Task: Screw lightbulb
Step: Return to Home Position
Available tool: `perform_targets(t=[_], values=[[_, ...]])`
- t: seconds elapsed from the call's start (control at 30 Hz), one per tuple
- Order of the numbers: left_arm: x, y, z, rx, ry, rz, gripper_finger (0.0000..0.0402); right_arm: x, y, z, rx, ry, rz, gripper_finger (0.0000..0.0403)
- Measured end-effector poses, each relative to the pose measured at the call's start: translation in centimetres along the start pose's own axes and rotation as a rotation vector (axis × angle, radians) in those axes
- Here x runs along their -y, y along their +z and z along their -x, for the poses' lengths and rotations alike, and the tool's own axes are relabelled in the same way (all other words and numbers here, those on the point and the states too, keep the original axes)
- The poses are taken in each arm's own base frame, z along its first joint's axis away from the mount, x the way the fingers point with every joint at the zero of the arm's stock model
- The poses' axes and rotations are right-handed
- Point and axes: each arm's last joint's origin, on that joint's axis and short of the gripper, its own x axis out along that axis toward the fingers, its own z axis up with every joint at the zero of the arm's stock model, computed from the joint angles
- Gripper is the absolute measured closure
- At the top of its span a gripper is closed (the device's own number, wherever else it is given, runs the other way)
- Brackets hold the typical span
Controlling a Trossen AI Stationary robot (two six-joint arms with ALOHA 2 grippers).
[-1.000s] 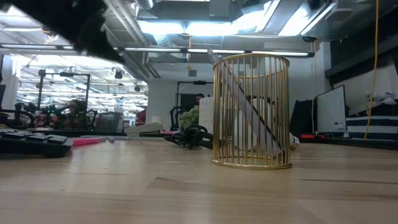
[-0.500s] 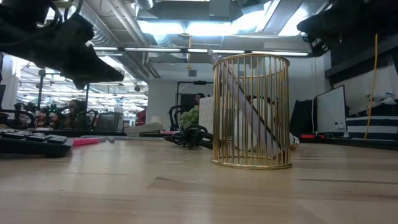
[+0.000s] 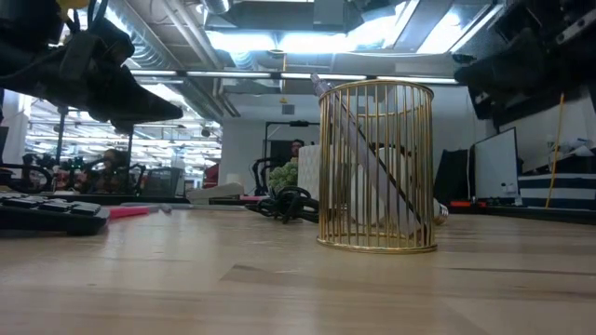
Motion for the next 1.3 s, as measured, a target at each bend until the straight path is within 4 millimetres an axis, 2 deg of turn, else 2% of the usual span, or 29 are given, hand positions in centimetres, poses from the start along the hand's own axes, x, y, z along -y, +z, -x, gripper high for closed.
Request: perform_targets(t=[0.4,0.57,1.0,1.3], values=[[0.0,-0.1,0.0,-0.008,0.001,-0.140,0.0399,0.6,-2.4,0.4,-0.061,-0.055,-0.026,0.0397],[0.0,-0.2,0.0,-0.018,0.001,-0.214,0.0399,0.7,-2.7,0.5,-0.076,-0.072,-0.031,0.0397],[0.0,-0.2,0.0,-0.017,0.001,-0.194,0.0399,0.9,-3.8,0.6,-0.194,-0.092,-0.019,0.0397],[0.0,-0.2,0.0,-0.016,0.001,-0.207,0.0399,0.9,-4.0,0.7,-0.207,-0.095,-0.018,0.0397]])
